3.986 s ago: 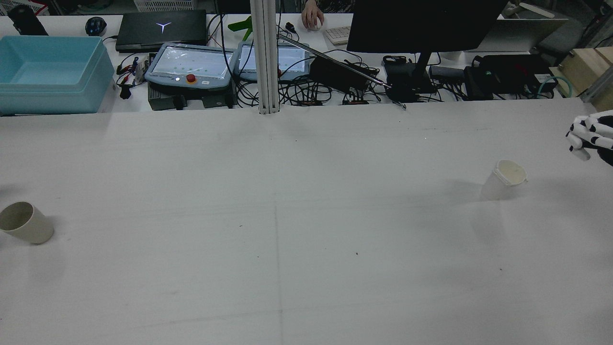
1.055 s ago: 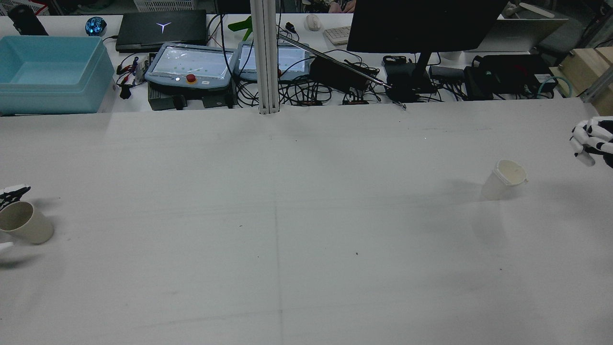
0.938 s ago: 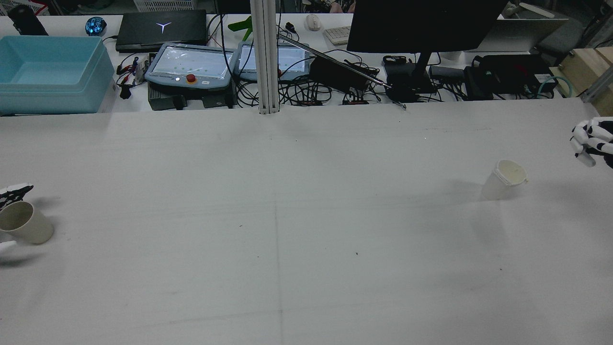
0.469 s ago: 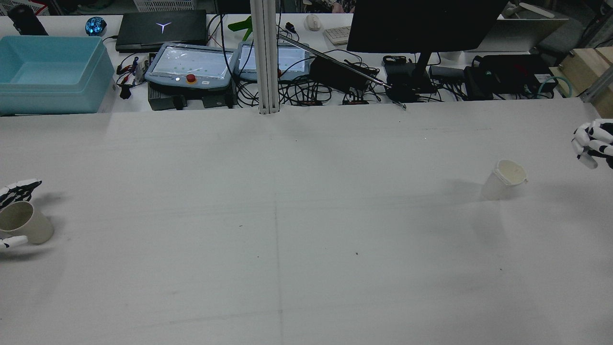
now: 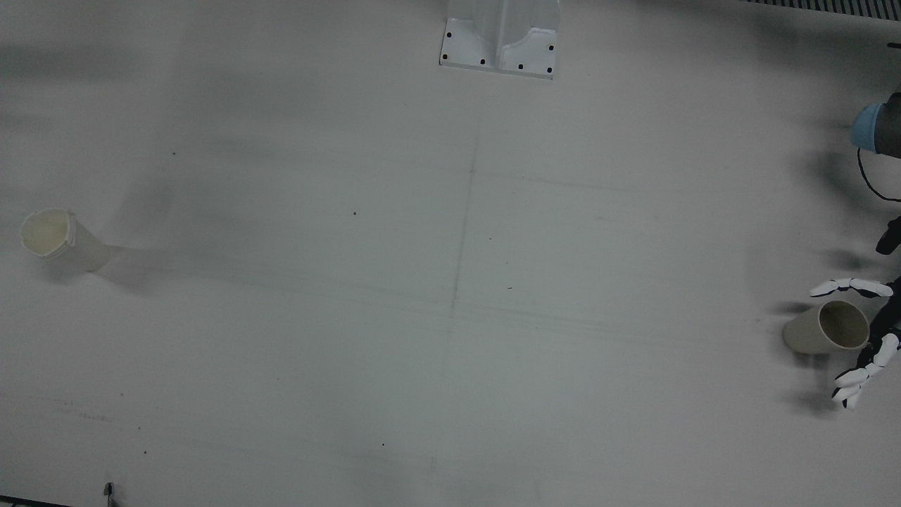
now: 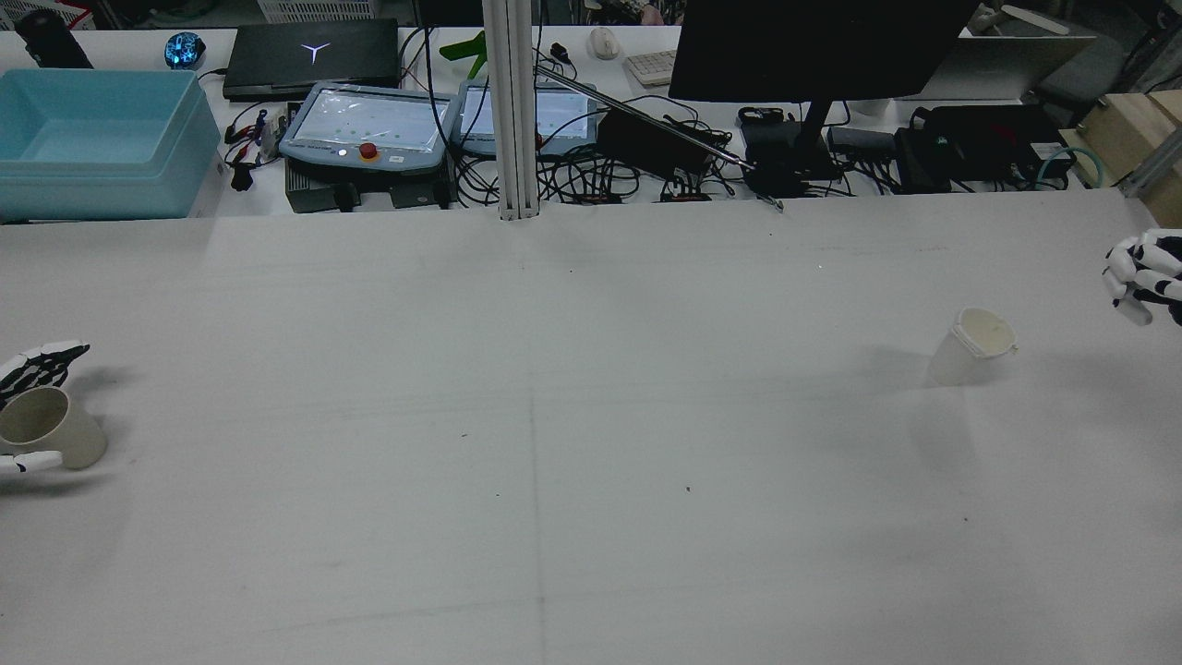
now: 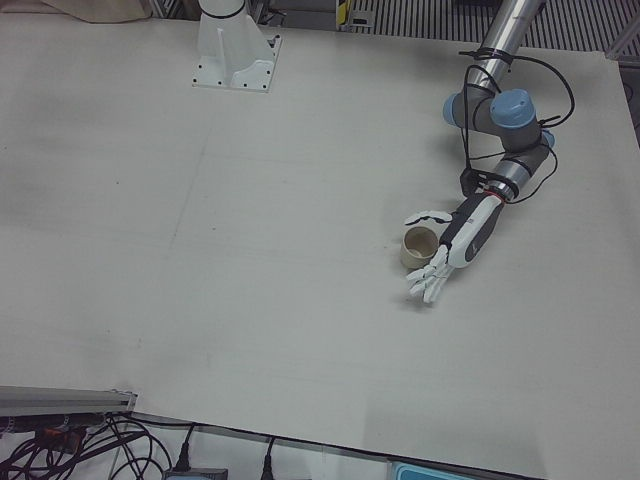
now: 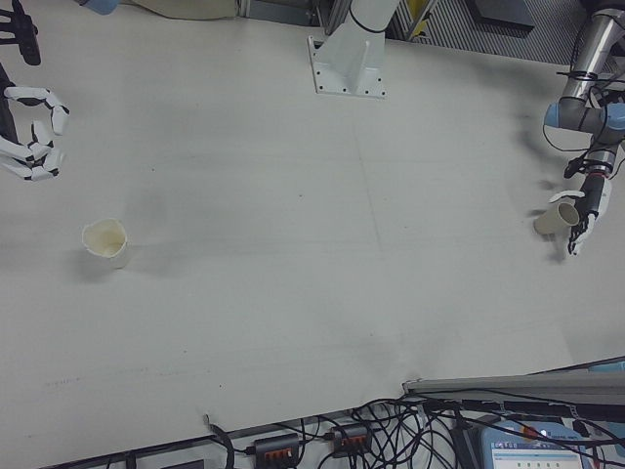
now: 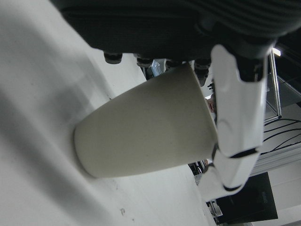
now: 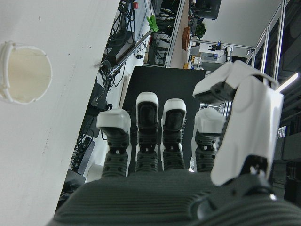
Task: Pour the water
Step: 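Wrap the left hand fingers around the cream cup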
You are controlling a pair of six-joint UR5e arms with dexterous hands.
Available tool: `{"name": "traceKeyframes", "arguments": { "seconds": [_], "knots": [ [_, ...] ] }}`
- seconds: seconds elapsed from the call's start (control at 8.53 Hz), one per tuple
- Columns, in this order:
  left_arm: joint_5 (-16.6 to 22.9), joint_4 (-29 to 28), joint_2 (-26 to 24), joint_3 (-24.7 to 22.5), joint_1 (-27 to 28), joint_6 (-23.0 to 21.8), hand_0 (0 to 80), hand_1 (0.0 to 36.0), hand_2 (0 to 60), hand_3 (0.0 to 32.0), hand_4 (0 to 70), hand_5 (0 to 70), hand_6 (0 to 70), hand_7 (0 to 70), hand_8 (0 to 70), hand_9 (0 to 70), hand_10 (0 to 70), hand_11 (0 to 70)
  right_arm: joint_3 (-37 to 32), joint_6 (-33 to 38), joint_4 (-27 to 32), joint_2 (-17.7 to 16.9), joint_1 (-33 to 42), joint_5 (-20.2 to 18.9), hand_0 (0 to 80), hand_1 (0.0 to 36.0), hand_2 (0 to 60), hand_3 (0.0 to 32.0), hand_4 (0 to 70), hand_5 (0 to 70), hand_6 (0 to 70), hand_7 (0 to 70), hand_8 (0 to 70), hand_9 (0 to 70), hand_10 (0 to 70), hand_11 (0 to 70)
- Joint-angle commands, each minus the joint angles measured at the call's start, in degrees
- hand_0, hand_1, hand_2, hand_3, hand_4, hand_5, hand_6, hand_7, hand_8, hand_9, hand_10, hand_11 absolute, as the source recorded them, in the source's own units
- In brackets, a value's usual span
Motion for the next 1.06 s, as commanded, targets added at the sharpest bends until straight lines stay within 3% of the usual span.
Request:
{"name": "traceKeyframes", "arguments": {
  "seconds": [0.0, 0.23, 0.47, 0.94],
  "knots": [
    [-0.08, 1.27, -1.13, 0.01, 0.00, 0.01, 61.7, 29.9, 27.0, 9.0, 0.0, 20.8, 0.0, 12.4, 1.0, 1.0, 0.0, 2.2, 0.00, 0.00, -0.06, 0.00, 0.01, 0.00, 53.9, 21.2, 53.2, 0.0, 44.3, 70.0, 45.5, 60.6, 45.2, 55.5, 50.3, 70.0],
    [-0.08, 2.23, -1.75, 0.01, 0.00, -0.08, 63.3, 30.5, 26.2, 8.4, 0.1, 26.2, 0.0, 16.8, 4.6, 2.7, 1.0, 4.8, 0.00, 0.00, 0.03, 0.00, 0.10, 0.00, 54.1, 21.8, 53.2, 0.0, 42.7, 70.0, 44.6, 59.9, 44.7, 55.0, 50.2, 70.0],
    [-0.08, 2.50, -1.84, 0.01, 0.09, -0.95, 70.8, 32.0, 25.3, 9.2, 1.7, 28.9, 4.0, 25.9, 9.8, 10.5, 2.9, 7.6, 0.00, 0.00, -0.06, -0.09, 0.10, 0.00, 54.4, 21.9, 52.3, 0.0, 41.8, 70.0, 44.2, 59.7, 44.5, 54.9, 50.2, 70.0],
    [-0.08, 3.38, -1.93, -0.07, 1.58, -3.50, 65.4, 28.1, 22.1, 8.0, 6.7, 29.7, 12.9, 43.1, 18.8, 23.8, 4.6, 9.6, 0.00, 0.00, 0.03, -0.09, 0.45, 0.00, 55.2, 21.9, 48.7, 0.0, 40.0, 70.0, 43.0, 58.3, 43.6, 53.8, 49.3, 70.0]
  ]
}}
